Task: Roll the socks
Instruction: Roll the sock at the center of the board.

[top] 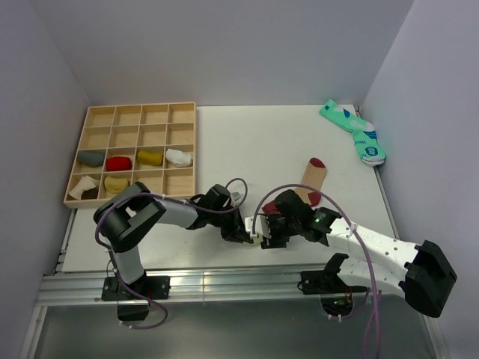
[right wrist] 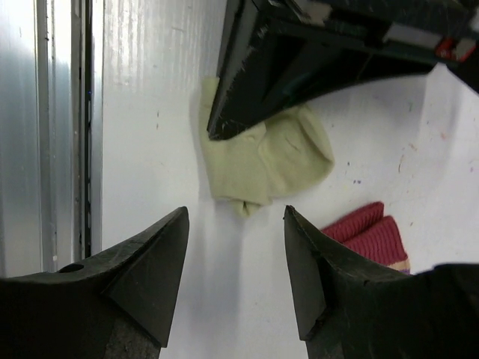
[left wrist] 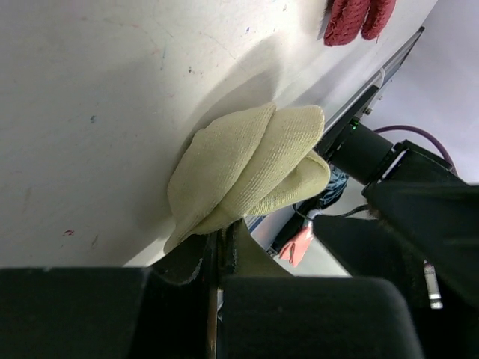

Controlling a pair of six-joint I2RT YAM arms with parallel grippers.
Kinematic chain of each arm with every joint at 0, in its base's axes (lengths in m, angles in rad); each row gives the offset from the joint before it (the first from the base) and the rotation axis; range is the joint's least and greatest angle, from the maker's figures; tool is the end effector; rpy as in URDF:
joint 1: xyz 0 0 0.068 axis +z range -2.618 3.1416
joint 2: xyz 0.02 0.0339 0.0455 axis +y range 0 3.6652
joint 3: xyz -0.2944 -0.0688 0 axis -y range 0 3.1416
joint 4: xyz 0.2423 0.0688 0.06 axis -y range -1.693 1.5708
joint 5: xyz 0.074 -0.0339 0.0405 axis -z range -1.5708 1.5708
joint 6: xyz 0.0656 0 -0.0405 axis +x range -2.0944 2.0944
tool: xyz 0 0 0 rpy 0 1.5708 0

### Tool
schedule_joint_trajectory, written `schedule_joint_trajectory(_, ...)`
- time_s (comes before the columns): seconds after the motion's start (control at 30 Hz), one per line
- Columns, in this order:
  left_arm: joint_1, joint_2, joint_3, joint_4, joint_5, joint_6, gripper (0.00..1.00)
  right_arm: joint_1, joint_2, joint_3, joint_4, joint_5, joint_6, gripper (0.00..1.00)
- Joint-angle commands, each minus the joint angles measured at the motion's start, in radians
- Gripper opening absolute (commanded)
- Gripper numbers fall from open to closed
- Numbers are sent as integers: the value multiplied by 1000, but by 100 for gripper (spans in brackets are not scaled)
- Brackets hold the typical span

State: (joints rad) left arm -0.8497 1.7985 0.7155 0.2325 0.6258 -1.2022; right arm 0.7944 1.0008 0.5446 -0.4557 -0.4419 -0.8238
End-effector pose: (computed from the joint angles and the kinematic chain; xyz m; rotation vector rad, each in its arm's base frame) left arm 0.1936 -0.2784 0.1188 0.1482 -2.6907 1.3100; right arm 0.1108 0.1529 0.2031 -1.8858 1.5408 0.5331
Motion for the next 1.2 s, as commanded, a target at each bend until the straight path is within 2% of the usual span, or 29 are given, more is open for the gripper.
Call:
schedule_joint_trajectory(0.0,3,25,6,10,8,-13,0,57,1,-15,87,60,0,61)
schedule_joint_trajectory(0.27,14,30,-4,19,25,-5,0,158,53,-49,164,138,12,58)
schedule_joint_trajectory(0.77,26,45,-21,60,43,4,0,192,202,-40,253,212,38,53)
schedule_joint_trajectory(0.87,26,45,-27,73,52,3,0,192,229,-32,252,210,46,49)
schedule_joint_trajectory(0.93,28,44,-28,71,48,13,0,192,242,-28,255,212,57,41)
schedule_joint_trajectory(1.03,28,33,-34,70,28,30,1,192,255,-15,241,209,66,35)
schedule_joint_trajectory(1.1,26,21,-33,21,-7,64,6,192,263,-8,229,198,69,28)
schedule_joint_trajectory(1.17,28,-10,-37,-5,-70,90,13,190,262,-11,224,193,72,26)
